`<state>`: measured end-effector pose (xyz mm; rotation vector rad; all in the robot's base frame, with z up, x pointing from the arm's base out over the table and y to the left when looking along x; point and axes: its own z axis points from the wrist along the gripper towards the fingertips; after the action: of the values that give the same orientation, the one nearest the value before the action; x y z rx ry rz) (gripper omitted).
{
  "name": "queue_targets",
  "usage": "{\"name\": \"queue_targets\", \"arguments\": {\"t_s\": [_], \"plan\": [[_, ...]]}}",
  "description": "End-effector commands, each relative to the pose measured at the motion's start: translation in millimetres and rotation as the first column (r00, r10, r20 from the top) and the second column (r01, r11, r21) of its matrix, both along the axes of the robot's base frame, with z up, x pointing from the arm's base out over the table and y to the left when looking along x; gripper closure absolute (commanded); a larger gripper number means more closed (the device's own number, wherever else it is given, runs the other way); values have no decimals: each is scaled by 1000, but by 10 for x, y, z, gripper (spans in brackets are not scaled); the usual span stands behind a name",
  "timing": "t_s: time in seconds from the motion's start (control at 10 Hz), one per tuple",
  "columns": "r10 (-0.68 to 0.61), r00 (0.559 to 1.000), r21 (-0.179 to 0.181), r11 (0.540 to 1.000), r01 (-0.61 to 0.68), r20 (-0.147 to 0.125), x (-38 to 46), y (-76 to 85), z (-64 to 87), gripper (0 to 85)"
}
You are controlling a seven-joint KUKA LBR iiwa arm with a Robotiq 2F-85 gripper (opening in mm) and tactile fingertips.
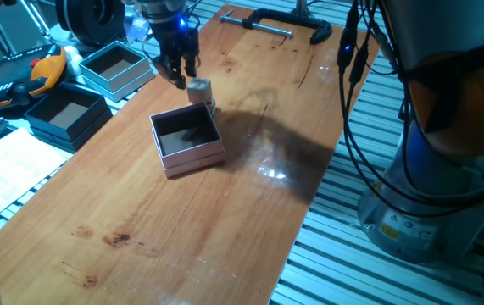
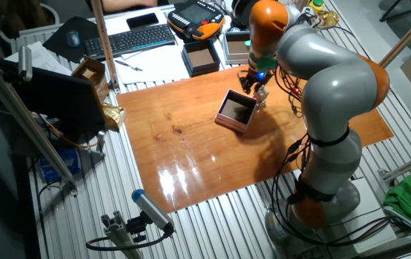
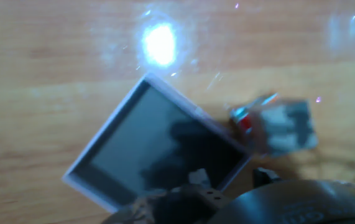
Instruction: Take everything out of the gift box
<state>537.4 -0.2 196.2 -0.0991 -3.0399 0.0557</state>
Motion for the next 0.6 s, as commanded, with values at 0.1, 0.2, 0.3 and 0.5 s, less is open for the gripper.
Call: {"name": "queue_targets", "arguments": {"t_s": [0.1,0.2,0.3,0.5], "plan": [[2,1000,10,1000,-2,-11,-84,247,-14,843],[1,1000,4,1000,-1,-9,-124,292,-34,843],[-1,1000,-5,1000,1,-3,-139,317,-46,843],[0,1000,1,1000,0,-3,-111,278,-19,843]]}}
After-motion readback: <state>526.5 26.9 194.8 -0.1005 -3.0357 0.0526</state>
